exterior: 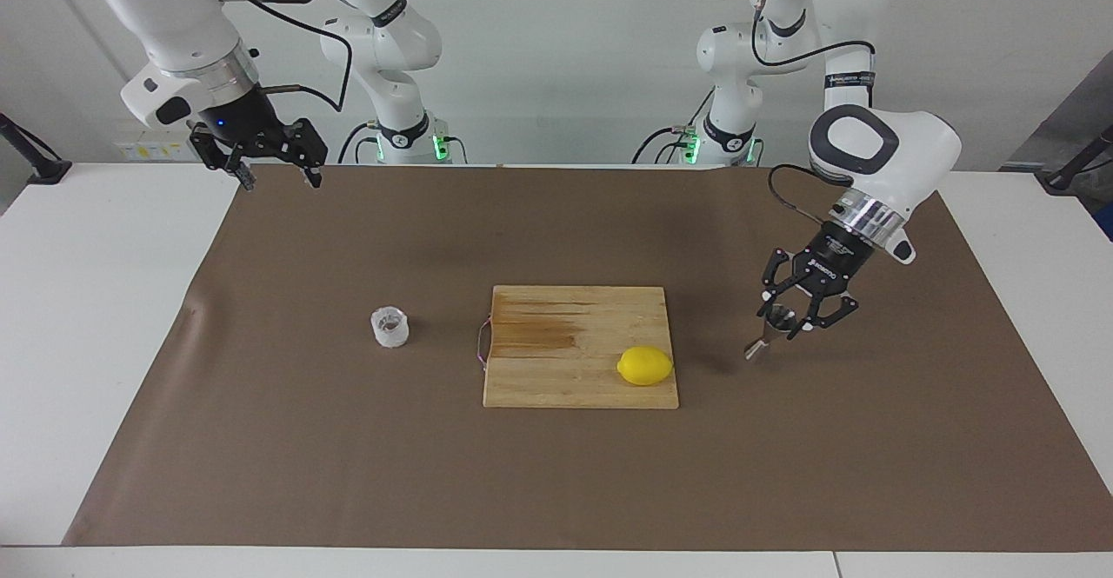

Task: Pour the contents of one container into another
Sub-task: 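Carry the metal cup with the left gripper onto the wooden board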

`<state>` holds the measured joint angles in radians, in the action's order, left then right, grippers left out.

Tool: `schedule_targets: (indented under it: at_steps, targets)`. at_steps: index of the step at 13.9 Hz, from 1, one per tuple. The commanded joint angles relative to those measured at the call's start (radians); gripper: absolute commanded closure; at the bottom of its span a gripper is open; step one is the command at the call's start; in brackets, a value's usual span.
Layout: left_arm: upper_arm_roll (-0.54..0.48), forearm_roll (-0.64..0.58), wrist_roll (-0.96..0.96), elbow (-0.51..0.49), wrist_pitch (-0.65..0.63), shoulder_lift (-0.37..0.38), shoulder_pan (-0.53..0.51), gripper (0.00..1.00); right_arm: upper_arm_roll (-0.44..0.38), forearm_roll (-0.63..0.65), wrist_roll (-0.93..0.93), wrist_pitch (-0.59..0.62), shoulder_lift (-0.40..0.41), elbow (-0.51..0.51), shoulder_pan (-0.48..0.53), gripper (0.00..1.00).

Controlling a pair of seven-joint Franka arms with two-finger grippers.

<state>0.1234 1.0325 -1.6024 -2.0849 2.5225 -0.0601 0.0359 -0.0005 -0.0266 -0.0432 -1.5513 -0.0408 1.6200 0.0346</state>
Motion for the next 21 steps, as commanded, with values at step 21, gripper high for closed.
schedule_targets:
  at_steps: [21]
  targets:
    - [-0.008,-0.229,-0.625,0.100,0.502,-0.202,0.596,1.00,0.008,0.008,0.017,0.007,-0.008,0.004,0.008,0.00]
